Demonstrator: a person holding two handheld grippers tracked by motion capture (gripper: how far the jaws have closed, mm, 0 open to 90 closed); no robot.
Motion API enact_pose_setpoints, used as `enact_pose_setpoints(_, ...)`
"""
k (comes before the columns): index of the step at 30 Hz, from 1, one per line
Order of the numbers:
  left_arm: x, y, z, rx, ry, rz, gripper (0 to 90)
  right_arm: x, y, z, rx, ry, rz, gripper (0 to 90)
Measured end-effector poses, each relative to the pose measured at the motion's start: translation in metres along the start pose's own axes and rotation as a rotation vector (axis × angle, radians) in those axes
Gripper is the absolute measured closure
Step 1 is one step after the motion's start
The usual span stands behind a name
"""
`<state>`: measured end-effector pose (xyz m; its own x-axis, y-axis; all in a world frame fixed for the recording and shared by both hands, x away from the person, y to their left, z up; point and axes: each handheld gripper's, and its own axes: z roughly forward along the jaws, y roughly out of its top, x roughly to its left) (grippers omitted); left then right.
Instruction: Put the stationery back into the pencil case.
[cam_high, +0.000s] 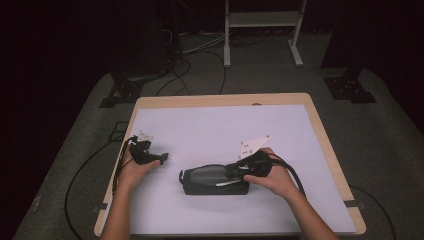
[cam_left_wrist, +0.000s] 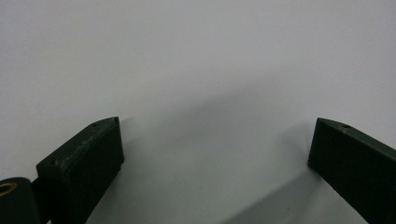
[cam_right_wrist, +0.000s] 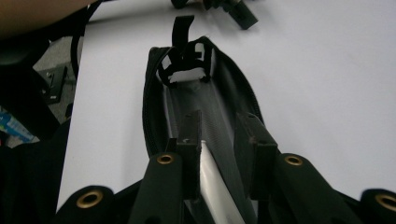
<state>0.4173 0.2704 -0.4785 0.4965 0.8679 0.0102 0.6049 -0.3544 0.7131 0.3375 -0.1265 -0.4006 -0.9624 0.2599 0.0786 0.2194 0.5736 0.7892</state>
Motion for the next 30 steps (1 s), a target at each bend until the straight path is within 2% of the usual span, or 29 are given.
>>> enact_pose_setpoints(9,0.000,0.000,0.000,0.000,0.000,0.000,2.2,-0.007,-0.012,-0.023,-0.026,-0.088,0.062,65.5)
enact_pose_setpoints(12,0.000,0.000,0.000,0.000,0.000,0.001,2.2,-0.010,-0.016,-0.028,-0.035,-0.115,0.084,56.0)
enact_pose_setpoints(18,0.000,0.000,0.000,-0.002,0.001,0.001,2.2,-0.015,-0.029,-0.041,-0.056,-0.191,0.129,44.2)
enact_pose_setpoints(24,0.000,0.000,0.000,-0.001,0.001,0.002,2.2,-0.019,-0.048,-0.054,-0.055,-0.251,0.177,39.8)
enact_pose_setpoints(30,0.000,0.000,0.000,-0.002,0.001,0.002,2.2,-0.020,-0.071,-0.064,-0.026,-0.322,0.218,36.9)
